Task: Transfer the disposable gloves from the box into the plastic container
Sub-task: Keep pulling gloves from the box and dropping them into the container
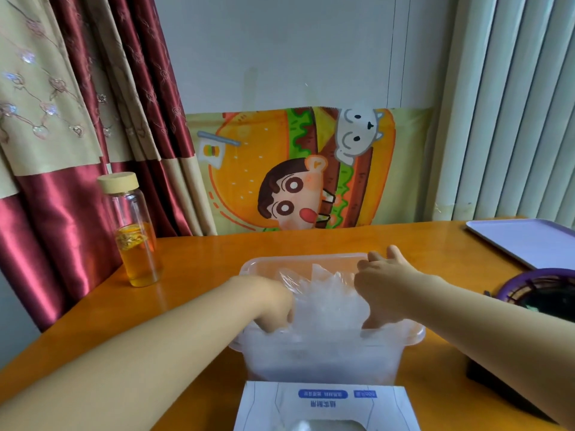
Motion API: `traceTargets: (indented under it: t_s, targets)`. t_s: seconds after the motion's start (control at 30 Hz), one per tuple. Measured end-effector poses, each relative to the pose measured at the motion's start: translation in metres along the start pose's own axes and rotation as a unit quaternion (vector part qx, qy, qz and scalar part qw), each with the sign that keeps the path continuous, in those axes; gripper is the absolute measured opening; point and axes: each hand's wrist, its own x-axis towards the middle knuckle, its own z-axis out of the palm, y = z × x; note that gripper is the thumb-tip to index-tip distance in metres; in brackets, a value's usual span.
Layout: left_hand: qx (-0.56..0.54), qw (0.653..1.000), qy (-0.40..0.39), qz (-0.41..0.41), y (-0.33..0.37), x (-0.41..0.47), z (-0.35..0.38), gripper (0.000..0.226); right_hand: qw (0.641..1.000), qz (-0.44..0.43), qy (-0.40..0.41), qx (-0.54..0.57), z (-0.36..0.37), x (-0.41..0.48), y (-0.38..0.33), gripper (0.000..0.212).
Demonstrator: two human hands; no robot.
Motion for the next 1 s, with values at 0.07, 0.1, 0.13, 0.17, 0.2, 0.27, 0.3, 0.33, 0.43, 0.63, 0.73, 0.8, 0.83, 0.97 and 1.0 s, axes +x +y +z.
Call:
traceTargets:
  t_s: [0.07,0.1,0.13,0.17,0.2,0.27,0.3,0.33,0.43,0.63,0.73,0.8,0.83,0.97,1.0]
  targets:
    - [0.063,0.997,-0.026,-0.024,0.004,0.012,0.005,0.052,0.999,-0.007,-0.029,-0.039,0.004,0.007,-0.003,0.058]
    - [0.1,0.993,-0.047,-0.033,0.005,0.02,0.008,0.052,0.998,-0.007,-0.044,-0.055,0.006,0.011,-0.004,0.053]
    - [0.134,0.988,-0.06,-0.04,0.006,0.028,0.012,0.053,0.996,-0.008,-0.056,-0.071,0.009,0.015,-0.006,0.048]
    - [0.165,0.983,-0.068,-0.044,0.005,0.035,0.017,0.052,0.994,-0.007,-0.066,-0.088,0.013,0.018,-0.008,0.046]
    - [0.183,0.98,-0.068,-0.046,0.004,0.041,0.02,0.051,0.992,-0.005,-0.073,-0.105,0.016,0.022,-0.009,0.045]
    - [0.204,0.975,-0.073,-0.044,0.004,0.05,0.025,0.048,0.986,0.0,-0.088,-0.14,0.021,0.029,-0.012,0.044]
    - [0.211,0.974,-0.076,-0.043,0.003,0.053,0.027,0.048,0.983,0.0,-0.095,-0.156,0.024,0.032,-0.014,0.043]
    - [0.216,0.972,-0.082,-0.046,0.003,0.057,0.029,0.048,0.98,-0.002,-0.103,-0.168,0.025,0.034,-0.015,0.044]
    - [0.217,0.969,-0.102,-0.05,0.004,0.059,0.031,0.046,0.975,-0.016,-0.127,-0.179,0.022,0.038,-0.019,0.045]
    - [0.136,0.982,-0.096,-0.086,0.008,0.047,0.028,0.048,0.998,-0.055,-0.013,-0.042,-0.029,0.018,0.002,0.054]
    - [0.074,0.988,-0.086,-0.109,0.01,0.04,0.025,0.049,0.977,-0.107,0.052,0.177,-0.038,0.024,0.0,0.037]
    - [0.043,0.991,-0.067,-0.111,0.013,0.037,0.023,0.051,0.941,-0.142,-0.061,0.3,-0.027,0.032,-0.013,0.05]
    - [0.038,0.992,-0.063,-0.103,0.014,0.036,0.022,0.05,0.926,-0.143,-0.132,0.324,-0.019,0.037,-0.019,0.056]
    - [0.066,0.992,-0.074,-0.08,0.014,0.029,0.019,0.047,0.913,-0.12,-0.279,0.274,0.005,0.05,-0.038,0.051]
    - [0.065,0.995,-0.057,-0.054,0.012,0.025,0.017,0.05,0.91,-0.111,-0.292,0.274,0.007,0.052,-0.04,0.048]
